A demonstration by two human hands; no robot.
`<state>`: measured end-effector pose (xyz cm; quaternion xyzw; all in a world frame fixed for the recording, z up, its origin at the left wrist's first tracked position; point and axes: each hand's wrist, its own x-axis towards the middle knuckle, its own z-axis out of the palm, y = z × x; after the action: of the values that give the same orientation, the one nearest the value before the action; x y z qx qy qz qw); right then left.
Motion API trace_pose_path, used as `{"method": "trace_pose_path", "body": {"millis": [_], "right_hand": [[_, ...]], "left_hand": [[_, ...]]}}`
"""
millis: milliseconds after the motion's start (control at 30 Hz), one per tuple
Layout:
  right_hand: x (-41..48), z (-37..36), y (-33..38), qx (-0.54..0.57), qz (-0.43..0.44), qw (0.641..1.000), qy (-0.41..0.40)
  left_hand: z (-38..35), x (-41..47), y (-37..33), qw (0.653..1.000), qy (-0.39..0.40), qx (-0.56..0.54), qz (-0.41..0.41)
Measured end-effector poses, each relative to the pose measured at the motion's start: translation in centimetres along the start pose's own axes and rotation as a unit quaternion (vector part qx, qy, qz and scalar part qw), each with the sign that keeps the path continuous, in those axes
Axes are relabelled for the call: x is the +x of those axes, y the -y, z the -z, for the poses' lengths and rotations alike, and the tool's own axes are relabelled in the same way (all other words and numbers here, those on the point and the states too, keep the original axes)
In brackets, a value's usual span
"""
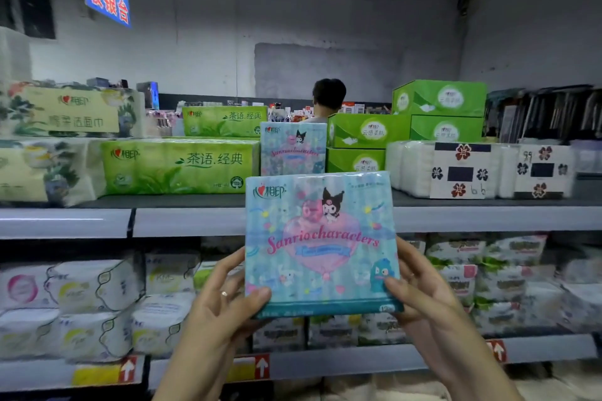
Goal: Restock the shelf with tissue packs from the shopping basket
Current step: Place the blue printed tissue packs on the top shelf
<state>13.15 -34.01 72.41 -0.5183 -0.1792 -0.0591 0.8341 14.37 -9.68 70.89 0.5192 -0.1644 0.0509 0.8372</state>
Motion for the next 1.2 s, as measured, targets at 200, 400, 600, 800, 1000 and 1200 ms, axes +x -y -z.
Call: {"method": "trace_pose_path", "body": {"millis": [200, 400, 600, 800, 1000, 1200], "right_hand": [[2.3, 1.2, 0.8, -0.023, 0.021, 0.999, -0.017], [6.3, 0.1, 2.1, -0.051, 0.065, 0.997, -0.008], [11.0, -1.1, 3.4, -0.079, 0.109, 0.991, 0.007], [16.1, -1.4, 4.8, -0.146, 0.12, 0.982, -0.004], [20.3, -0.4, 6.0, -0.199, 0.121, 0.972, -0.029], [23.3, 0.1, 7.5, -0.225, 0.138, 0.963, -0.05]], "left_hand": [[-1.2, 2.7, -0.1, 0.999, 0.022, 0.025, -0.016], [-0.5, 6.8, -3.3, 0.99, 0.038, 0.123, -0.049], [-0.3, 11.8, -5.8, 0.976, 0.03, 0.2, -0.084], [-0.9, 17.0, -7.1, 0.955, 0.021, 0.264, -0.131], [-2.5, 21.3, -8.2, 0.919, 0.011, 0.353, -0.174], [-3.2, 25.7, -9.6, 0.851, 0.015, 0.479, -0.215]]}}
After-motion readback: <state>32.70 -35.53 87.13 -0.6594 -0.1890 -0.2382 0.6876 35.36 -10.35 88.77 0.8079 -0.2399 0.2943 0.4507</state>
